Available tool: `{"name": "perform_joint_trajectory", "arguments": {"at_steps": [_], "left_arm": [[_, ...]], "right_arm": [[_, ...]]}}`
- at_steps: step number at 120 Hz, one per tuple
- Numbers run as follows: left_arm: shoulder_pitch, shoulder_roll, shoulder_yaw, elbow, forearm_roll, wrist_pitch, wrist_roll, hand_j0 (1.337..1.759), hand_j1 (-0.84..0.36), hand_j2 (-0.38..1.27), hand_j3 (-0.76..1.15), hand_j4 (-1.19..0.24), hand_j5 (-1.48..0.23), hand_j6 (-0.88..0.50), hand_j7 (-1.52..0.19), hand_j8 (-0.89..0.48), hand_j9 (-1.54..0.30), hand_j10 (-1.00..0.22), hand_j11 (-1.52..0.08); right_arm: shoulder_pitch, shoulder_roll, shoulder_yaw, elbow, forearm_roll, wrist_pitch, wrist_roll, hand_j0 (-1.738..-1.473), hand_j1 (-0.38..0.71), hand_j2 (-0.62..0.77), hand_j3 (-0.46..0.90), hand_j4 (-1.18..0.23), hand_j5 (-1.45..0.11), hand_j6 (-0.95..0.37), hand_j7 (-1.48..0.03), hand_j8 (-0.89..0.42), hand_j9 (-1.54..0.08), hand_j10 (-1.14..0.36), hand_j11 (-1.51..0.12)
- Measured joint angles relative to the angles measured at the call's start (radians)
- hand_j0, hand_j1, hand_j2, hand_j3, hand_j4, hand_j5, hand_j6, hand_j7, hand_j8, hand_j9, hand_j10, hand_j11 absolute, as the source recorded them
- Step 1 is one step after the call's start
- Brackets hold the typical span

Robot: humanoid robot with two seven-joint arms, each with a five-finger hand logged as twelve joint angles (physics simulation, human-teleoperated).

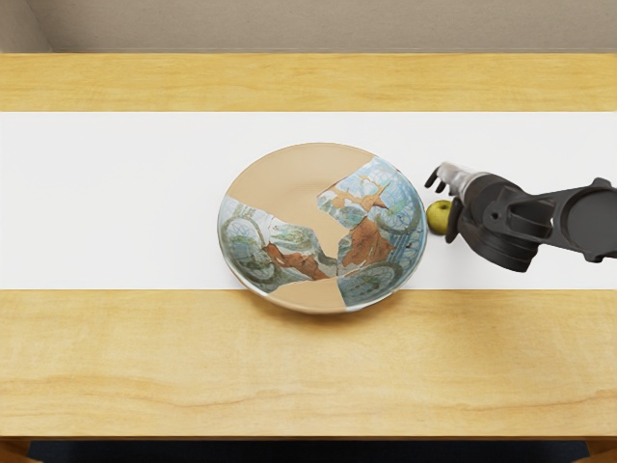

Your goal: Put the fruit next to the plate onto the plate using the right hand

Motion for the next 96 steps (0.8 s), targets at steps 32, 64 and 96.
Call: {"name": "perform_joint_trajectory", "arguments": {"at_steps": [32, 64, 96], "left_arm": [[0.0, 0.0, 0.0, 0.0, 0.0, 0.0, 0.0, 1.658, 0.35, 0.0, 0.0, 0.0, 0.0, 0.0, 0.0, 0.0, 0.0, 0.0, 0.0], [0.0, 0.0, 0.0, 0.0, 0.0, 0.0, 0.0, 1.658, 0.35, 0.0, 0.0, 0.0, 0.0, 0.0, 0.0, 0.0, 0.0, 0.0, 0.0], [0.0, 0.0, 0.0, 0.0, 0.0, 0.0, 0.0, 1.658, 0.35, 0.0, 0.0, 0.0, 0.0, 0.0, 0.0, 0.0, 0.0, 0.0, 0.0]], "right_arm": [[-0.01, 0.007, 0.0, -0.003, 0.001, 0.0, 0.0, -1.658, 0.11, -0.07, 0.0, -0.38, -0.49, -0.38, -0.49, -0.38, -0.49, -0.38, -0.49], [-0.014, 0.007, 0.0, -0.005, 0.002, 0.0, 0.0, -1.658, 0.21, -0.07, 0.0, -0.48, -0.62, -0.47, -0.62, -0.42, -0.62, -0.48, -0.62], [-0.035, 0.007, 0.006, -0.038, -0.005, 0.005, 0.0, -1.643, 0.25, -0.03, 0.0, -0.52, -0.74, -0.44, -0.7, -0.36, -0.75, -0.51, -0.75]]}}
